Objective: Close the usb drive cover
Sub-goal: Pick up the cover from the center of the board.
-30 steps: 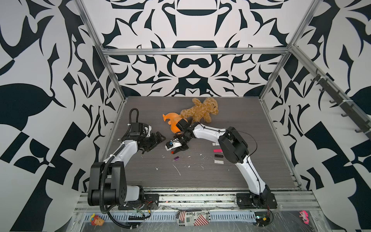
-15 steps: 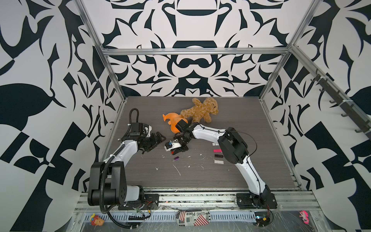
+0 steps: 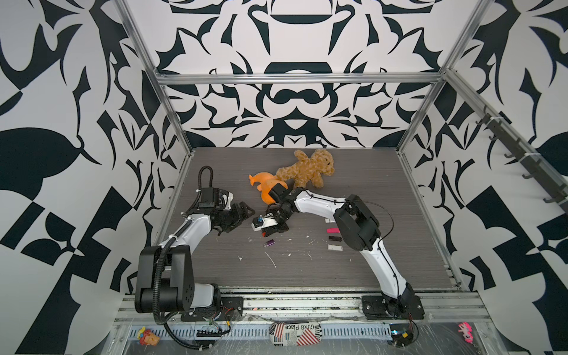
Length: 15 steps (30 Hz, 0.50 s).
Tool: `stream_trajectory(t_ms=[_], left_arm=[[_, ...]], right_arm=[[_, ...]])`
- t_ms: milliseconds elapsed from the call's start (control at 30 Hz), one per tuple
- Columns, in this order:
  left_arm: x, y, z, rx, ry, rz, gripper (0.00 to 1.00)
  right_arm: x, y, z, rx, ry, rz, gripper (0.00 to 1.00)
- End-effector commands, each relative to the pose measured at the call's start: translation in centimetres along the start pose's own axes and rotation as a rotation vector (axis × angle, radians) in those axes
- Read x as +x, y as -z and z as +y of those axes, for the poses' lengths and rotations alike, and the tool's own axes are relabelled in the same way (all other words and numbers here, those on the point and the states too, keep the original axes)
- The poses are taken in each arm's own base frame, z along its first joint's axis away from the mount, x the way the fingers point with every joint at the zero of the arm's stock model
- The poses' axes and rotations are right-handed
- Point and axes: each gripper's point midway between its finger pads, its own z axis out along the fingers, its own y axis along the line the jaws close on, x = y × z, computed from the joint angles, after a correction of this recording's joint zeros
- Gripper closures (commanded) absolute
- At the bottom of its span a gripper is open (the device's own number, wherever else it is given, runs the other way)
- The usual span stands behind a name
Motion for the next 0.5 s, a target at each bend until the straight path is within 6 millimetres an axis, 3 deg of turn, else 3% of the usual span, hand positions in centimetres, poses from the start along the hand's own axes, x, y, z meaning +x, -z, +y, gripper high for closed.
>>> stream_trajectory(t_ms=[0, 200, 467], left_arm=[[0.2, -0.2, -0.2, 0.028, 0.014, 0.016, 0.14], [0.5, -0.4, -0.7, 0.078, 0.007, 0.025, 0.22], [1.8, -1.5, -2.2, 0.203, 0.024, 0.104, 0.35]], right_arm=[[-1.0, 1.3, 0.2, 0.021, -0.051, -0.027, 0.81], [-2.7, 4.2, -1.5, 0.115, -0.105, -0.18, 0.83], [-2.1, 7.5, -2.6, 0.215, -0.16, -0.289, 0.83]])
